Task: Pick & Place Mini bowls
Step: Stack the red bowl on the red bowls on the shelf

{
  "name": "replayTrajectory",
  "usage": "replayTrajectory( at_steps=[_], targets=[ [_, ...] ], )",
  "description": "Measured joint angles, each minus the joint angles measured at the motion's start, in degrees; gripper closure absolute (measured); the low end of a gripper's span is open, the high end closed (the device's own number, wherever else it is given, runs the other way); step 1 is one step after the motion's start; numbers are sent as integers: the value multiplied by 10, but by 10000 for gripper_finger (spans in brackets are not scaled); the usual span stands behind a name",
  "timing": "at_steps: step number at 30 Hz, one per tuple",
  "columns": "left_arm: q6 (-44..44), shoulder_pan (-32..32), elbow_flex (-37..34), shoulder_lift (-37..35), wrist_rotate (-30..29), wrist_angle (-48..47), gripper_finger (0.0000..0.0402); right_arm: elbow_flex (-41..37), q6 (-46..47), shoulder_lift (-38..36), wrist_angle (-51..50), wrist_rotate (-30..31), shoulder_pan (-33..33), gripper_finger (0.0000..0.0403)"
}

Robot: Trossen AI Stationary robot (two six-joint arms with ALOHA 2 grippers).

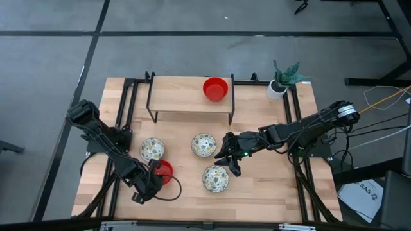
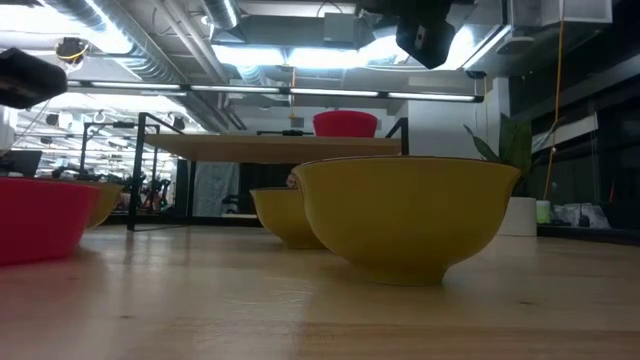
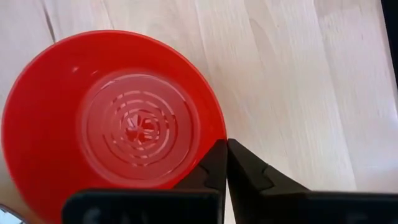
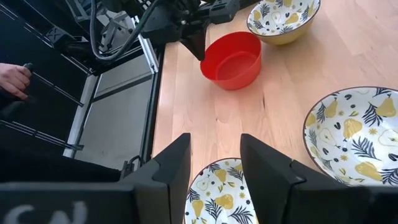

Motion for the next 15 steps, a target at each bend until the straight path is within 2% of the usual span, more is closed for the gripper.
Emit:
replayTrajectory(
  at_steps=[7, 15],
  targets=[
    [-4, 0, 0, 0, 13, 1, 389, 0, 0, 0, 0, 0, 0, 263],
    [-27, 7, 0, 0, 21, 3, 340, 0, 2, 0, 0, -1, 0, 263]
  ],
)
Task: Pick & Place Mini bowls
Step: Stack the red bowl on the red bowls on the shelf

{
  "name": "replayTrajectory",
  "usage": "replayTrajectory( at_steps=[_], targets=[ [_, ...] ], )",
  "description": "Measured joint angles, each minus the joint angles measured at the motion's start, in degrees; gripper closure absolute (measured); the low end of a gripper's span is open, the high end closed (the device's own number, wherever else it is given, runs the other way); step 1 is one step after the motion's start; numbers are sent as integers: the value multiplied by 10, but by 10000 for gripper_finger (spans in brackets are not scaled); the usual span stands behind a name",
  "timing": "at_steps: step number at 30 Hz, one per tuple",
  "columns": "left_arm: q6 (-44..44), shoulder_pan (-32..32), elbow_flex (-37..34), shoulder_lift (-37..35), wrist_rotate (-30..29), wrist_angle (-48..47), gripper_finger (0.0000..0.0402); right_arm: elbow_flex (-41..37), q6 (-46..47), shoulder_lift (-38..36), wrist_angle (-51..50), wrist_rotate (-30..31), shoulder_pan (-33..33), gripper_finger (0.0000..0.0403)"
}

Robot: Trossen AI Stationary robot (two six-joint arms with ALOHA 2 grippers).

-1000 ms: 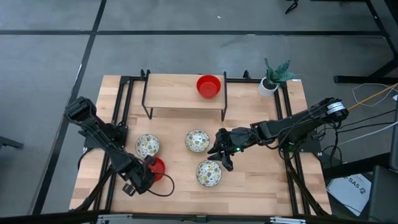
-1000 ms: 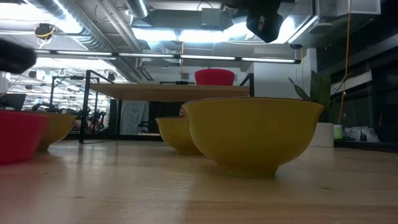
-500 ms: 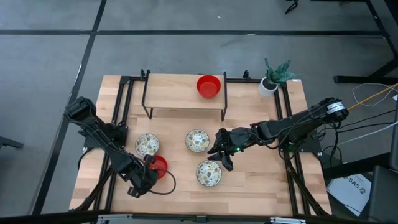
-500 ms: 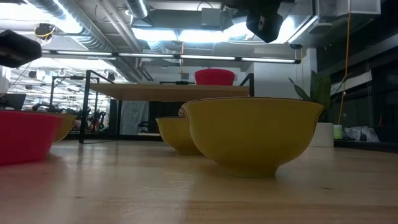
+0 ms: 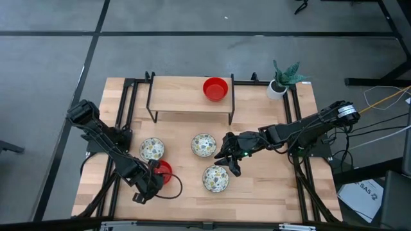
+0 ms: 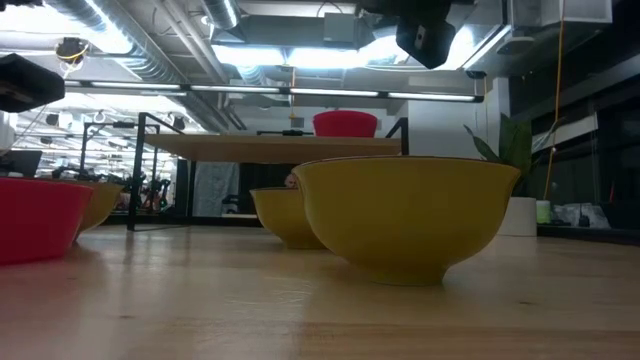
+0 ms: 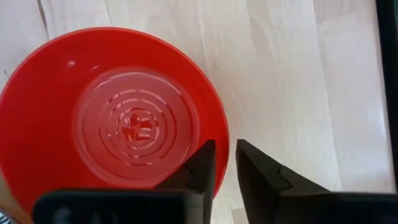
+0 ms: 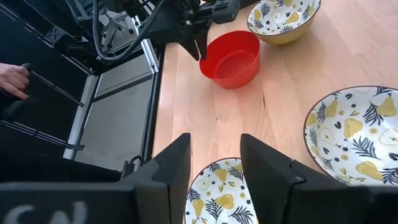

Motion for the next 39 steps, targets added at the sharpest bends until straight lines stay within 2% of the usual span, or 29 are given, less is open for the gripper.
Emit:
replayTrajectory(
  at_steps=[9, 18, 24, 29, 32, 39],
  targets=[
    [6, 0, 0, 0, 0, 2, 291, 0, -2, 0, -1, 0, 0, 263],
    [40, 0, 0, 23, 1, 3, 283, 0, -4, 0, -1, 0, 0, 263],
    [40, 0, 0, 34, -2, 6, 302, 0, -4, 0, -2, 1, 0, 263],
    [30, 0, 0, 34, -8, 5, 353, 0, -8, 0, -2, 1, 0, 263],
    [-11, 0, 1, 34, -28, 6, 390, 0, -13, 0, -2, 1, 0, 263],
    [-121, 0, 12, 33, -100, 8, 397, 0, -13, 0, -2, 1, 0, 263]
  ],
)
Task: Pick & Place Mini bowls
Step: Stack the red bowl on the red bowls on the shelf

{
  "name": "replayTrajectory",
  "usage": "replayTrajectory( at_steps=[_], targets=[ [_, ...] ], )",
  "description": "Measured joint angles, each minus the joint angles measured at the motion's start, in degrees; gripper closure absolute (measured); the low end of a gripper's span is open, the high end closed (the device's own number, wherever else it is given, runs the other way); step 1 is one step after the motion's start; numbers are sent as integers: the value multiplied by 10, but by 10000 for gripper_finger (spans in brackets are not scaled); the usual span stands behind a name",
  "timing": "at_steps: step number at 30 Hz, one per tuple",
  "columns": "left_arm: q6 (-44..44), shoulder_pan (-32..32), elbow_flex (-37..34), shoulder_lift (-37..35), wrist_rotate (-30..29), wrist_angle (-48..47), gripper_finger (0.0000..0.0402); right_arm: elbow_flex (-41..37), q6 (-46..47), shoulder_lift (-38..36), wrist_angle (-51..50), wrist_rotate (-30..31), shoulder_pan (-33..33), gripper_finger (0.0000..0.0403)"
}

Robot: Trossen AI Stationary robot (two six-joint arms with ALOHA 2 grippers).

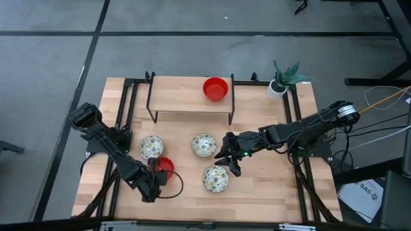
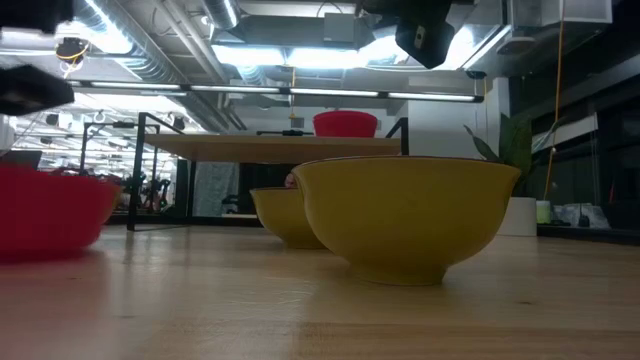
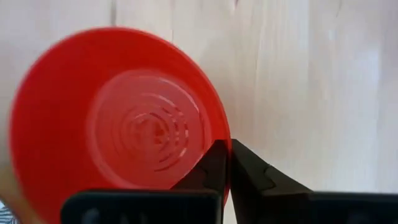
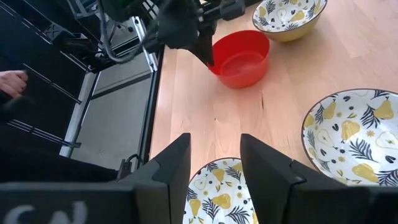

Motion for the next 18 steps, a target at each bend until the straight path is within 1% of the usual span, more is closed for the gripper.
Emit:
replayTrajectory(
  at_steps=[2, 5, 10, 12, 14, 18],
  targets=[
    [-19, 0, 17, 0, -19, 5, 397, 0, 5, 0, 0, 0, 0, 263],
    [-25, 0, 47, 0, -35, 11, 398, 0, 27, 0, 0, 0, 0, 263],
    [-29, 0, 95, 0, -40, 20, 398, 0, 29, 0, 0, -1, 0, 263],
    [-39, 2, 111, -1, -53, 23, 398, 0, 29, 0, 0, -1, 0, 263],
    [-49, 4, 128, -1, -85, 23, 398, 0, 30, 0, 2, -1, 0, 263],
    [-46, 17, 157, -1, -189, 23, 398, 0, 21, 0, 42, 1, 6, 263]
  ],
)
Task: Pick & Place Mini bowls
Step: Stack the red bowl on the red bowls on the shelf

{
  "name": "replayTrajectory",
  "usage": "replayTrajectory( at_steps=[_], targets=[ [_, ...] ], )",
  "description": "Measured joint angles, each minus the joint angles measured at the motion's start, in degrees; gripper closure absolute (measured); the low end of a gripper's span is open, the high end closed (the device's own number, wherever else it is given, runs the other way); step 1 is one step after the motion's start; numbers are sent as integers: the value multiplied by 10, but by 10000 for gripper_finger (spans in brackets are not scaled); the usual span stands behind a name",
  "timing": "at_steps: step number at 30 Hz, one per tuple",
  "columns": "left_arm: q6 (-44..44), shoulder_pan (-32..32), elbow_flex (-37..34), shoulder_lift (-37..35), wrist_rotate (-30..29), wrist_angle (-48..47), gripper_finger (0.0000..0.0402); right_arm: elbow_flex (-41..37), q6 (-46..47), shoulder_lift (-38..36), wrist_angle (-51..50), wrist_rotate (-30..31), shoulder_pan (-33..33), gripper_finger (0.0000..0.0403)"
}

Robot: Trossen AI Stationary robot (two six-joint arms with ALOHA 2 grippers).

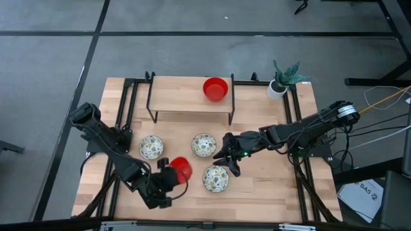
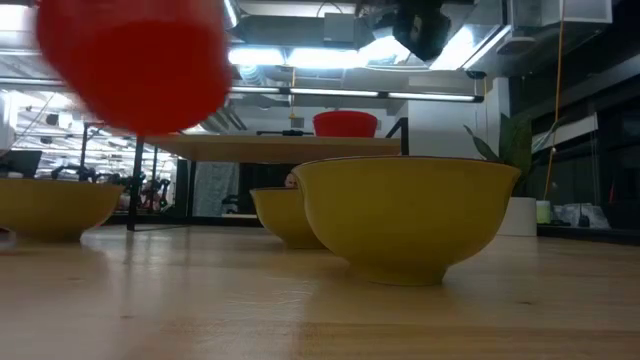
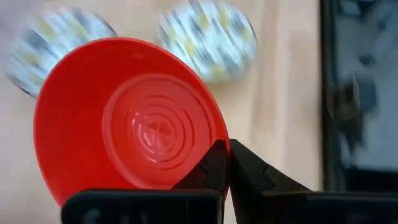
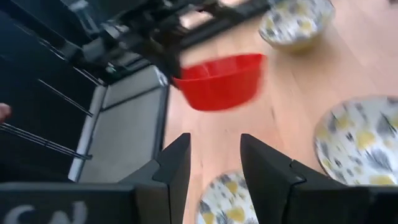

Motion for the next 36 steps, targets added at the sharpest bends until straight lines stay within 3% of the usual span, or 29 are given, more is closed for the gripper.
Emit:
replayTrajectory(
  at_steps=[5, 18, 29, 36],
  targets=[
    [68, 35, 38, -6, -78, 0, 398, 0, -30, 0, 80, -1, 12, 263],
    [231, 177, 64, -109, -76, -7, 398, 0, 2, 0, 113, 0, 28, 263],
    [345, 261, 64, -124, -70, 152, 398, 0, -9, 0, 112, 0, 28, 263],
    [377, 315, 64, -123, -67, 184, 398, 0, 4, 0, 111, 0, 28, 263]
  ],
)
